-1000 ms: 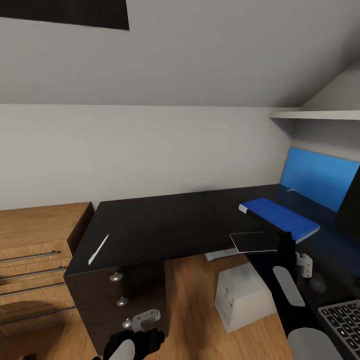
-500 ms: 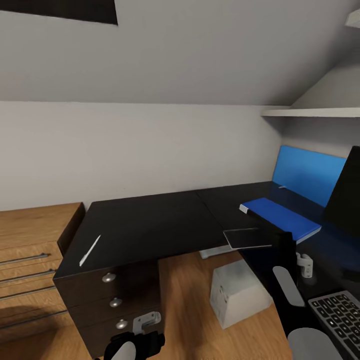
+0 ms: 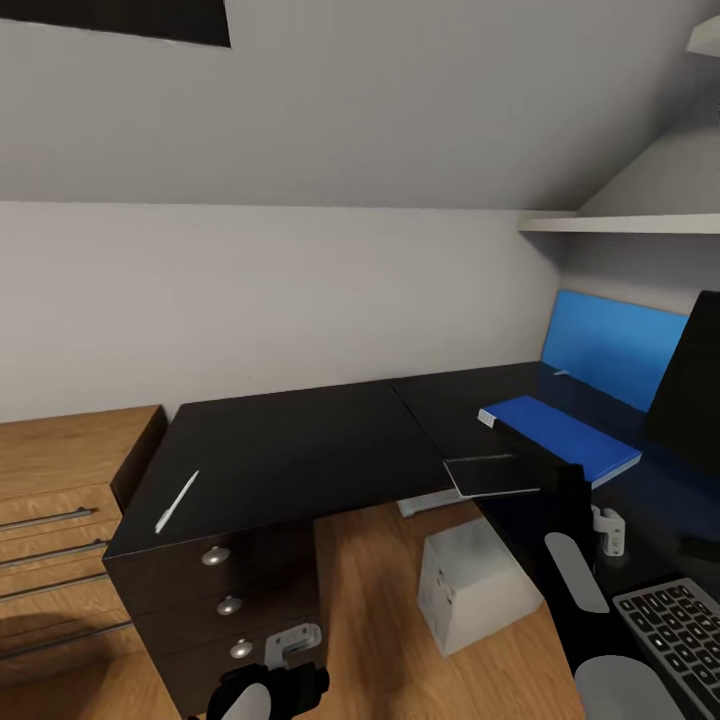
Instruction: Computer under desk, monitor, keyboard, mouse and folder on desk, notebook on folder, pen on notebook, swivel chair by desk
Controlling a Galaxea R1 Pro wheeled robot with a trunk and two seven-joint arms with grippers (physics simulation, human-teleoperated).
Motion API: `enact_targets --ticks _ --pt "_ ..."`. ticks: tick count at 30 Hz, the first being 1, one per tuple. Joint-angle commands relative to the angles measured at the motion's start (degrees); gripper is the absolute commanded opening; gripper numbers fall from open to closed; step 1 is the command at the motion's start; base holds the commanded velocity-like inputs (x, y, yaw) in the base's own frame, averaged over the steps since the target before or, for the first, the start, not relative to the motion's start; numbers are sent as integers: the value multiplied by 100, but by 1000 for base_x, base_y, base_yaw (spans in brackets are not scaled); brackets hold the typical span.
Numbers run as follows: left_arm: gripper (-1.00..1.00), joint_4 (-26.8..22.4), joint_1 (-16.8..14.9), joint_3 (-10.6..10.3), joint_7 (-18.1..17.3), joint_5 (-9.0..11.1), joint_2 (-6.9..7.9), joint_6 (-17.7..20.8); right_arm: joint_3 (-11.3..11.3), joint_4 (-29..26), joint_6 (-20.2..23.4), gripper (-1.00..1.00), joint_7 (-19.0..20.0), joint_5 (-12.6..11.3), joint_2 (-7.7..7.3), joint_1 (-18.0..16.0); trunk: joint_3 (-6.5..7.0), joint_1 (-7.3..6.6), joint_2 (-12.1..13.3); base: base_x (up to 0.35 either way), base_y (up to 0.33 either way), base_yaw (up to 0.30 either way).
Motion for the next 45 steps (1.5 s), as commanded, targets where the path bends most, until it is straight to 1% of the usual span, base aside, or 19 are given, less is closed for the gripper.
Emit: enact_targets --ticks 1,7,25,34,36,41,45 --pt "100 -9 -7 -14 44 37 4 1 8 -4 -18 -100 -14 -22 -2 -3 -8 0 -3 0 0 -56" --pt "100 -9 -8 -50 36 32 6 1 14 0 -18 -100 -18 -32 0 -3 -18 0 -3 0 0 -36" --pt "100 -9 -9 -66 39 29 7 1 -4 0 -15 -100 -23 -28 -1 -3 -21 0 -3 0 0 -2" --pt "100 -9 -8 -73 23 29 7 1 -20 23 -8 -100 -84 -25 -5 -3 -21 0 -3 0 0 0" --pt "100 -9 -9 -74 19 32 7 1 -58 55 -10 -100 -167 -25 -10 -3 -21 0 -3 0 0 0" --pt "100 -9 -7 -77 15 37 7 1 -174 98 -16 -100 -522 -19 -27 -3 -21 0 -3 0 0 0" --pt "100 -9 -7 -82 15 44 7 1 -197 109 -17 -100 -611 -18 -37 -3 -21 0 -3 0 0 0"
